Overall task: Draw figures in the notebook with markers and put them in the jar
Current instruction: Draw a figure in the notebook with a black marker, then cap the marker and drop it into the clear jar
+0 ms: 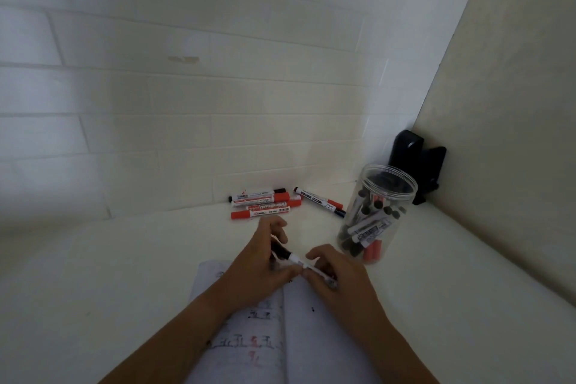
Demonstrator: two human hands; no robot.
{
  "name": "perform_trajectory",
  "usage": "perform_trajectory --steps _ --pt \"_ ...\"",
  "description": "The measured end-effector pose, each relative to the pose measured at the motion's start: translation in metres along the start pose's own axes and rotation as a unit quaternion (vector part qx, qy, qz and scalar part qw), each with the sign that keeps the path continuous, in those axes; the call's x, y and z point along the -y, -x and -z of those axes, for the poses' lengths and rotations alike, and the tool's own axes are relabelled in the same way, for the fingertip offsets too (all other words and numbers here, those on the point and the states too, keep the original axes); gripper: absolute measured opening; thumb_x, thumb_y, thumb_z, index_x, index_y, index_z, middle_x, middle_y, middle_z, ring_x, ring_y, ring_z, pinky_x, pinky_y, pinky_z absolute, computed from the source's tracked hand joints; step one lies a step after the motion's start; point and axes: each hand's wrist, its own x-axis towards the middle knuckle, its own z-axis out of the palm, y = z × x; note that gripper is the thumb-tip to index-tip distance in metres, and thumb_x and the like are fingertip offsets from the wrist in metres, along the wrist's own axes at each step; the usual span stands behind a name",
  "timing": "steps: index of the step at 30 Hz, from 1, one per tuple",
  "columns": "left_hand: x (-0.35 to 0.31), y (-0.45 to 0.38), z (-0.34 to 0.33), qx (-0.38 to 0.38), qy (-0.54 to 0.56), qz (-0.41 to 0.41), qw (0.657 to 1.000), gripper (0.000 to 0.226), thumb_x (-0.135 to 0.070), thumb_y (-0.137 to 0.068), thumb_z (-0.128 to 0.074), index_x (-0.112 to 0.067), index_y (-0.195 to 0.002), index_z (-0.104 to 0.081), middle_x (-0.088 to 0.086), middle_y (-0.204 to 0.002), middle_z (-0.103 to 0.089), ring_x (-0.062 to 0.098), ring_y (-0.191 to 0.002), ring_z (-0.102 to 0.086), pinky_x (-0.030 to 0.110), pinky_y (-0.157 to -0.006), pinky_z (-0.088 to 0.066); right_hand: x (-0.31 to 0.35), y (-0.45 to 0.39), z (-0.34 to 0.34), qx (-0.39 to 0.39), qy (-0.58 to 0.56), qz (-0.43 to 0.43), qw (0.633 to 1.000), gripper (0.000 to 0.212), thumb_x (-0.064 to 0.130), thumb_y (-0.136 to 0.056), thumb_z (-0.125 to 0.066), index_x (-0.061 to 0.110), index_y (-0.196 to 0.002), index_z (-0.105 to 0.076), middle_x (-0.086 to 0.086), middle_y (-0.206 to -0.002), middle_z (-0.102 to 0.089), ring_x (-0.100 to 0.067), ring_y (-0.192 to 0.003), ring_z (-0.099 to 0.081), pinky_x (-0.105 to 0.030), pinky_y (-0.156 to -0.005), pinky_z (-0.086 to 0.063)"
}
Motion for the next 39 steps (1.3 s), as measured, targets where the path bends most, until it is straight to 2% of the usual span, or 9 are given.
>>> perform_trajectory --steps 6,10,14,18,26,30,34,36,39 --pt "0.012 0.003 0.0 0.042 -0.085 0.027 0.995 0.108 -0.061 -0.069 -0.08 -0.054 -0.137 0.003 -0.013 -0.114 -0.049 0.005 -0.097 -0.058 0.02 -0.08 -0.051 0.012 -0.005 0.021 -0.068 0.014 -0.088 0.994 0.01 0.027 -0.092 -0.074 0.026 -0.088 -0.065 0.013 -0.071 -0.062 -0.004 -0.074 -0.06 -0.006 -0.071 -0.041" --pt "0.01 0.001 -0.002 0.061 -0.1 0.031 0.993 0.104 -0.054 -0.069 -0.083 -0.046 -0.141 -0.009 -0.012 -0.106 -0.055 -0.001 -0.078 -0.056 0.012 -0.069 -0.043 0.02 -0.015 0.033 -0.057 -0.045 -0.146 0.987 0.017 0.017 -0.084 -0.066 0.032 -0.089 -0.061 0.008 -0.078 -0.063 -0.007 -0.066 -0.055 -0.031 -0.074 -0.046" --pt "0.008 0.001 0.0 0.07 -0.117 0.027 0.99 0.096 -0.056 -0.068 -0.083 -0.035 -0.141 -0.024 -0.013 -0.103 -0.057 0.0 -0.081 -0.056 0.014 -0.074 -0.045 0.042 -0.023 0.057 -0.119 -0.092 -0.135 0.979 0.021 0.001 -0.088 -0.068 0.021 -0.091 -0.066 0.0 -0.079 -0.067 -0.008 -0.058 -0.057 -0.029 -0.055 -0.051" --pt "0.007 0.002 0.001 0.077 -0.146 0.014 0.986 0.085 -0.061 -0.069 -0.079 -0.038 -0.134 -0.03 -0.015 -0.104 -0.055 0.003 -0.09 -0.054 0.026 -0.082 -0.048 0.06 -0.037 0.085 -0.247 -0.125 -0.096 0.956 0.019 0.009 -0.096 -0.068 0.015 -0.111 -0.059 0.006 -0.092 -0.073 -0.004 -0.073 -0.072 -0.017 -0.063 -0.056" --pt "0.002 0.003 0.001 0.087 -0.166 0.008 0.982 0.076 -0.061 -0.07 -0.077 -0.036 -0.129 -0.036 -0.013 -0.104 -0.055 0.005 -0.096 -0.053 0.034 -0.087 -0.049 0.08 -0.073 0.131 -0.397 -0.065 -0.021 0.915 0.027 0.005 -0.104 -0.052 0.006 -0.13 -0.048 0.015 -0.091 -0.06 0.006 -0.08 -0.062 -0.015 -0.074 -0.051" --pt "0.0 0.003 0.001 0.087 -0.17 0.014 0.981 0.076 -0.061 -0.07 -0.077 -0.035 -0.128 -0.036 -0.013 -0.103 -0.056 0.005 -0.096 -0.053 0.033 -0.088 -0.049 0.071 -0.085 0.128 -0.351 -0.01 -0.029 0.936 0.031 0.001 -0.106 -0.042 0.004 -0.137 -0.048 0.006 -0.098 -0.057 0.009 -0.082 -0.057 -0.004 -0.074 -0.041" --pt "0.0 0.003 0.001 0.093 -0.171 0.017 0.981 0.075 -0.062 -0.071 -0.077 -0.035 -0.128 -0.036 -0.013 -0.105 -0.056 0.005 -0.097 -0.053 0.029 -0.087 -0.048 0.042 -0.091 0.115 -0.231 0.106 -0.069 0.965 0.03 0.019 -0.111 -0.037 0.012 -0.137 -0.05 -0.005 -0.103 -0.06 -0.015 -0.084 -0.06 -0.019 -0.069 -0.049" --pt "-0.001 0.003 0.001 0.092 -0.178 0.022 0.98 0.075 -0.063 -0.07 -0.076 -0.036 -0.127 -0.036 -0.013 -0.106 -0.056 0.004 -0.097 -0.052 0.028 -0.087 -0.048 0.029 -0.092 0.112 -0.173 0.192 -0.082 0.962 0.026 0.023 -0.11 -0.038 0.011 -0.123 -0.058 -0.005 -0.091 -0.064 -0.019 -0.076 -0.063 -0.035 -0.069 -0.057" --pt "0.001 0.003 0.001 0.089 -0.179 0.021 0.98 0.073 -0.064 -0.071 -0.075 -0.037 -0.127 -0.037 -0.013 -0.106 -0.055 0.003 -0.094 -0.052 0.027 -0.084 -0.048 0.013 -0.092 0.108 -0.126 0.326 -0.045 0.936 0.041 0.033 -0.107 -0.036 0.013 -0.084 -0.064 -0.002 -0.069 -0.06 -0.016 -0.06 -0.059 -0.038 -0.071 -0.059"
